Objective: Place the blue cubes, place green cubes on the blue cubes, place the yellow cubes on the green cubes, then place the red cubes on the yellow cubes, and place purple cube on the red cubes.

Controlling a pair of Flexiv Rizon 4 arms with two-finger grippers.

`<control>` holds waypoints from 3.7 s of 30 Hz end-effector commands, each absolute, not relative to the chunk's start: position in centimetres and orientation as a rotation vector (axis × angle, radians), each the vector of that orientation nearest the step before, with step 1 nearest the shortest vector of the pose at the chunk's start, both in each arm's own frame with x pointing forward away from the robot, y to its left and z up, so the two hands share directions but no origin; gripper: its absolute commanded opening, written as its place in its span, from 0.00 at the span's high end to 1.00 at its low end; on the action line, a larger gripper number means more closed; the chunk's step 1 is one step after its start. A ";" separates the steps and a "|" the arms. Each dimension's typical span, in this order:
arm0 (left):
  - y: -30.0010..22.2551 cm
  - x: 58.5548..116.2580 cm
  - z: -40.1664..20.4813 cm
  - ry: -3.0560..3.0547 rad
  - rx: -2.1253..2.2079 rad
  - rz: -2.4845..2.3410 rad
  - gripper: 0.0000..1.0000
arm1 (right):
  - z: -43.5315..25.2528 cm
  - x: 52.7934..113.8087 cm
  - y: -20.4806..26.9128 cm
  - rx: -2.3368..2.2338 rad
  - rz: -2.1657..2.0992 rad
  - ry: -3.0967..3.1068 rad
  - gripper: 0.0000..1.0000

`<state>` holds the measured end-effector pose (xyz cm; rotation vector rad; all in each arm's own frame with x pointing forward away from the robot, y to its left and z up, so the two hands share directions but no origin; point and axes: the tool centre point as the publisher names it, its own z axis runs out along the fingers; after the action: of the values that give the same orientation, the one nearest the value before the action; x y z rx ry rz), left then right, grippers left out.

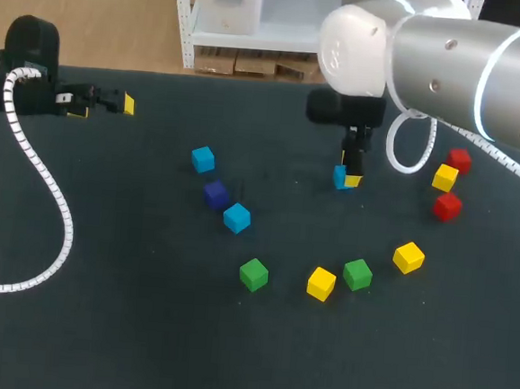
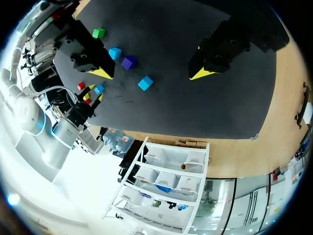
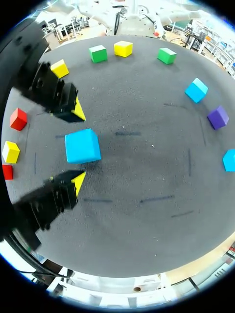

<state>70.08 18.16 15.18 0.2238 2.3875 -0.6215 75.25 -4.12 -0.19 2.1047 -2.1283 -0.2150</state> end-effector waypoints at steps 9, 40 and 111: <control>18.4 70.1 15.0 2.380 0.229 -0.631 0.00 | -0.1 75.4 -4.0 2.107 -0.207 -2.132 0.36; 18.4 70.1 15.0 2.380 0.229 -0.631 0.00 | 0.1 74.9 -3.6 2.081 -0.235 -2.127 0.76; 18.4 70.1 15.0 2.380 0.229 -0.631 0.00 | 0.8 74.8 -3.3 2.077 -0.206 -2.200 0.00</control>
<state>70.08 18.17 15.18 0.2238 2.3875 -0.6215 75.47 -2.58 0.16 2.0644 -2.1764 -0.2107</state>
